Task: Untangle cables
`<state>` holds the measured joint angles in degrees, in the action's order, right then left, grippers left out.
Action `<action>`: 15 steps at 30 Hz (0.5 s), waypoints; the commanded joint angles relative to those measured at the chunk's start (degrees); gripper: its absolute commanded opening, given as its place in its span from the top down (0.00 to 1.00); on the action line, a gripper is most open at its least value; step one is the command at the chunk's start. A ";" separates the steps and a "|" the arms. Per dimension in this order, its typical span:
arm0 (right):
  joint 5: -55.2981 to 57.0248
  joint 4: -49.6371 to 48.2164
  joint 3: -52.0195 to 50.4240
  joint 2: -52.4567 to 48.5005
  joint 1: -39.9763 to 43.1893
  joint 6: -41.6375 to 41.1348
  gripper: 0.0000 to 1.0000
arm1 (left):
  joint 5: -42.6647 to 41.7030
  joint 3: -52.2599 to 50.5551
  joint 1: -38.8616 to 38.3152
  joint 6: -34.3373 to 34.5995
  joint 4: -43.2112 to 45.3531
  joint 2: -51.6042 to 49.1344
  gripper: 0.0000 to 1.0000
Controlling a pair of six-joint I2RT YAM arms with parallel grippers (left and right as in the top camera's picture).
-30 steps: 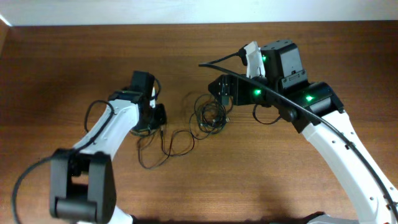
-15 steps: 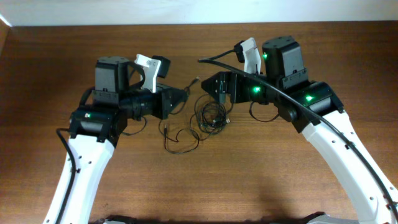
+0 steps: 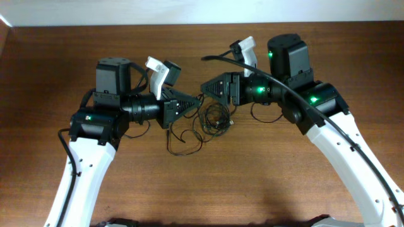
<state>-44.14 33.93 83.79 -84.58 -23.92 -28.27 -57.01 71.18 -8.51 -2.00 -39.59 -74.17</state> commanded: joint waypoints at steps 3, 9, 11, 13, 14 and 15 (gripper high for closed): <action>-2.01 -0.31 0.24 -0.11 -0.07 0.33 0.66 | -1.66 0.90 0.04 -1.53 0.66 0.81 1.00; -1.99 -0.33 0.24 -0.13 -0.07 0.07 0.96 | 0.44 0.87 0.04 -0.87 0.83 0.81 1.00; -1.97 -0.33 0.24 -0.13 -0.11 0.07 0.96 | 0.42 0.87 0.04 1.57 1.44 0.81 1.00; -1.86 -0.31 0.22 -0.13 -0.22 0.09 0.96 | 0.11 0.90 0.04 3.89 2.12 0.81 1.00; -1.25 -0.33 0.22 -0.13 -0.57 0.11 0.96 | -1.25 0.90 0.04 4.17 2.56 0.81 1.00; -0.57 -0.31 0.22 -0.13 -0.87 0.09 0.96 | -3.13 0.87 0.04 4.17 3.04 0.81 1.00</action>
<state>-45.19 33.80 83.79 -84.58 -24.05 -28.51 -56.80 71.18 -8.51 -0.03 -37.85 -74.17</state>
